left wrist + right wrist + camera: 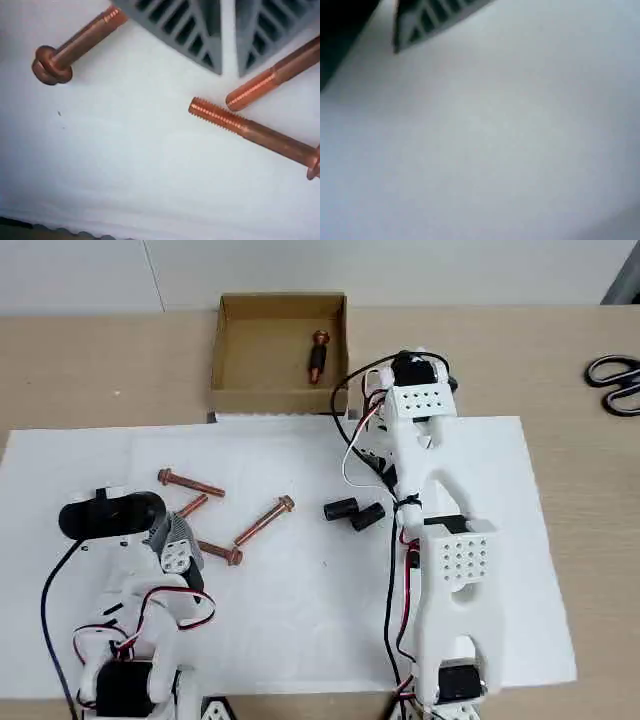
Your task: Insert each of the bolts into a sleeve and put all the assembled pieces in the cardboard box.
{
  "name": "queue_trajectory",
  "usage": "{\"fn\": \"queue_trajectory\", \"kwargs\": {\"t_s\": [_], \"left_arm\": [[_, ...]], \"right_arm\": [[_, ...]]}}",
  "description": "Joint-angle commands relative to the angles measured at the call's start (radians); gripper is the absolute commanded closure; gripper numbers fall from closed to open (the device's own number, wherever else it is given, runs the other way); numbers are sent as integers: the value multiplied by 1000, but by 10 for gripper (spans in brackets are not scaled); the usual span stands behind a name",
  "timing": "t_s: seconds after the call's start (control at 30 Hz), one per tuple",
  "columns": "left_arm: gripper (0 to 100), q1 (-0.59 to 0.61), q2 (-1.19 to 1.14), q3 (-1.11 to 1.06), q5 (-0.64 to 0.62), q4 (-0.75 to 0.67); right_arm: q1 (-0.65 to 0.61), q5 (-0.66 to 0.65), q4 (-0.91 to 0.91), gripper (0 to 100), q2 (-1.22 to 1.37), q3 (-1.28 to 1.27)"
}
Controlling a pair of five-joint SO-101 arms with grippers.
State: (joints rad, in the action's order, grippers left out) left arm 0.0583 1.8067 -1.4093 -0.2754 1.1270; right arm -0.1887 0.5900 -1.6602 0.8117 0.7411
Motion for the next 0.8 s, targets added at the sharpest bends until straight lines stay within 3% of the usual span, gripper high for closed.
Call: {"fn": "queue_trajectory", "kwargs": {"t_s": [0.0,0.2,0.4,0.77], "left_arm": [[994,8,11,2,2,0],[994,8,11,2,2,0],[994,8,11,2,2,0],[994,8,11,1,-3,0]], "right_arm": [[7,5,12,801,-4,11],[7,5,24,812,-4,11],[7,5,21,998,-8,11],[-5,2,-35,996,-91,11]]}}
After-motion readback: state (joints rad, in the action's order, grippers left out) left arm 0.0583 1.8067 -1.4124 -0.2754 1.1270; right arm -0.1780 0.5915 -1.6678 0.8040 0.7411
